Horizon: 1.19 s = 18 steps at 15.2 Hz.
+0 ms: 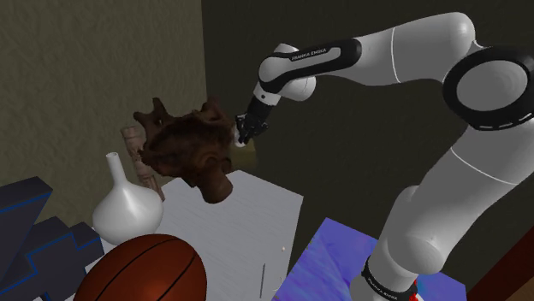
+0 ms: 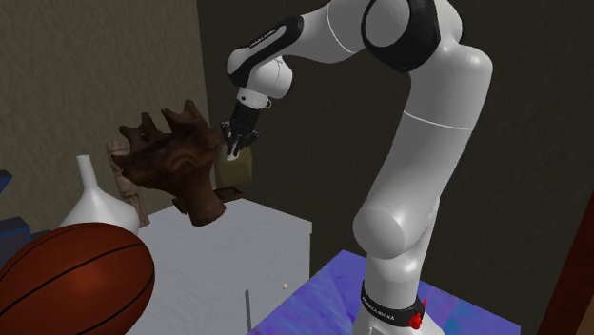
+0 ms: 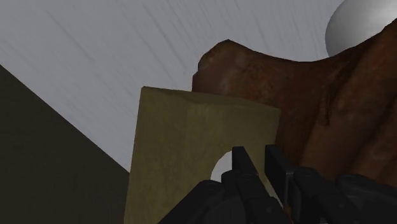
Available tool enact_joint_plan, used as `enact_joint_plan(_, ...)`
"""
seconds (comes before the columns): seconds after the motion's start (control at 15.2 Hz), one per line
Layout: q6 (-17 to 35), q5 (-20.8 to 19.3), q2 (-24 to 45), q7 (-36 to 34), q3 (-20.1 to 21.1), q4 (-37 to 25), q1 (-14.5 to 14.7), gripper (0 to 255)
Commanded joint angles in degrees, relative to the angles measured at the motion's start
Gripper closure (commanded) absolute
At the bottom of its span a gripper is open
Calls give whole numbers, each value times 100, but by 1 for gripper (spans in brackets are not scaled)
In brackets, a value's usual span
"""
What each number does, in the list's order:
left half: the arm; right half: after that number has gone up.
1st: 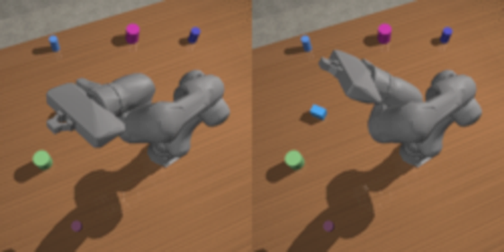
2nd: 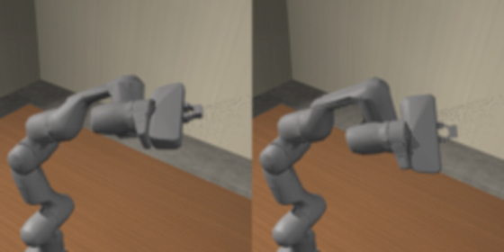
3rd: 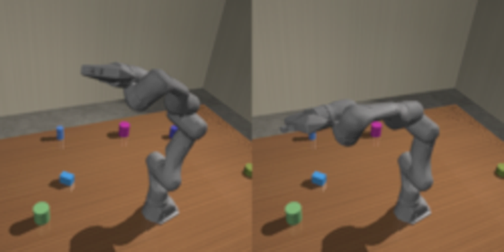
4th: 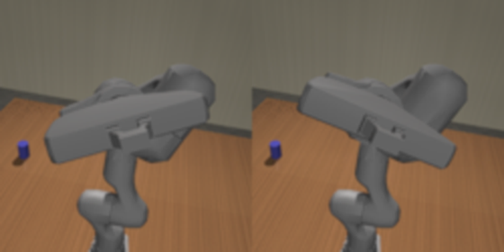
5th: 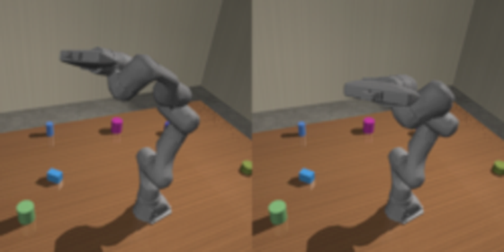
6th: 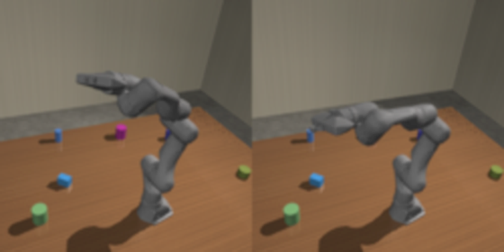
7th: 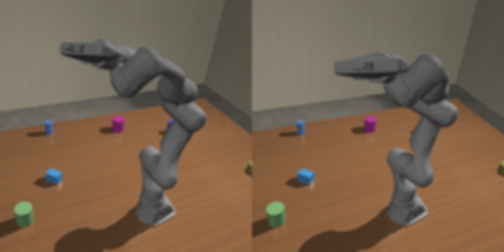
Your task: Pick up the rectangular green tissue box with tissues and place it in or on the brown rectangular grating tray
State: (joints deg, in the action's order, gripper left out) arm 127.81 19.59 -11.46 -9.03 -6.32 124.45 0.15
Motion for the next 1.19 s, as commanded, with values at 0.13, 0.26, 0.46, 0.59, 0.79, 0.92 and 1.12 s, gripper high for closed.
enact_joint_plan(0.13,-160,63,884,-85,17,-1057,72,255)
enact_joint_plan(0.26,-288,80,1328,-142,20,-1633,86,255)
enact_joint_plan(0.46,-533,97,2014,-244,28,-2575,88,255)
enact_joint_plan(0.59,-738,102,2497,-326,35,-3272,79,255)
enact_joint_plan(0.79,-1224,99,3470,-516,57,-4755,32,255)
enact_joint_plan(0.92,-1077,118,3466,-469,68,-4599,34,255)
enact_joint_plan(1.12,-862,151,3471,-398,79,-4381,42,255)
